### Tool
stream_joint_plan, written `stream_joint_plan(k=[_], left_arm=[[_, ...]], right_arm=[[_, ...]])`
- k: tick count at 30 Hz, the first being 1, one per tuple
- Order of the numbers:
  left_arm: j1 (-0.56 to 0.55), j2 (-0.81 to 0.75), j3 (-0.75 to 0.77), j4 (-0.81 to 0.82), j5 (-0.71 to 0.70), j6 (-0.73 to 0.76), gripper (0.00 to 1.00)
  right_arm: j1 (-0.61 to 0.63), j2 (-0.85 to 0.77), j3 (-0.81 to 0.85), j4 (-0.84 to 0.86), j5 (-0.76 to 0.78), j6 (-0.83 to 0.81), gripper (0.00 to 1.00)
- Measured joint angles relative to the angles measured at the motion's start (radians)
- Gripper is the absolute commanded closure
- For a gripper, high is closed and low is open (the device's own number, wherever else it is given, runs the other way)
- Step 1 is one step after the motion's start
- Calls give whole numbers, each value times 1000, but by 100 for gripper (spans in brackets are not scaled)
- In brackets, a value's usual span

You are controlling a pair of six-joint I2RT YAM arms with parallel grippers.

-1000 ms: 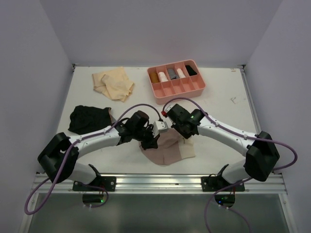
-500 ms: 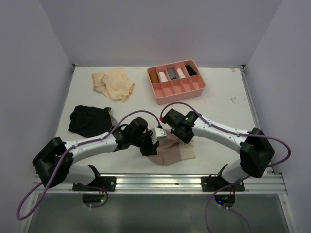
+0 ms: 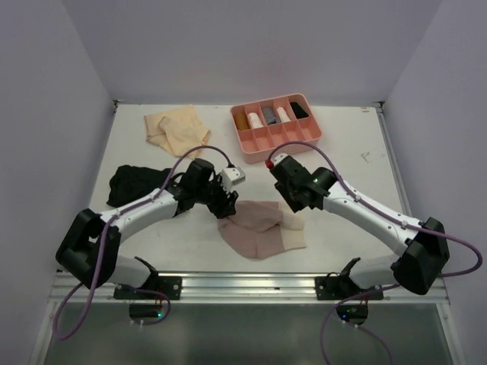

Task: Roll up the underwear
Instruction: Fold the underwear

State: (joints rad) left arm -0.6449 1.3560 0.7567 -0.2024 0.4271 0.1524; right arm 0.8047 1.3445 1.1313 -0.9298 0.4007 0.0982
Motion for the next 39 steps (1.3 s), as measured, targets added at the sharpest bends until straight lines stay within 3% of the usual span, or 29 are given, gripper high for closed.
stream_joint_plan(k=[7, 11, 21, 27, 30, 33, 39], left_arm=[[187, 152, 135, -37, 14, -10, 41], [212, 213, 180, -55, 31, -11, 42], [242, 400, 275, -169, 117, 20, 45], [296, 494, 356, -294, 197, 96, 63], [326, 531, 401, -382, 239, 137, 87], [340, 589, 485, -477, 292, 181, 99], [358, 680, 645, -615, 401, 247, 99]], right_arm=[[-140, 89, -21, 110, -140, 37, 68], [-207, 114, -50, 167, -219, 49, 65], [-219, 216, -6, 223, -345, 84, 64], [-222, 219, 97, 212, -371, 109, 64], [-225, 219, 147, 201, -375, 111, 63], [-230, 219, 162, 176, -382, 110, 64], [-242, 220, 162, 131, -407, 105, 64]])
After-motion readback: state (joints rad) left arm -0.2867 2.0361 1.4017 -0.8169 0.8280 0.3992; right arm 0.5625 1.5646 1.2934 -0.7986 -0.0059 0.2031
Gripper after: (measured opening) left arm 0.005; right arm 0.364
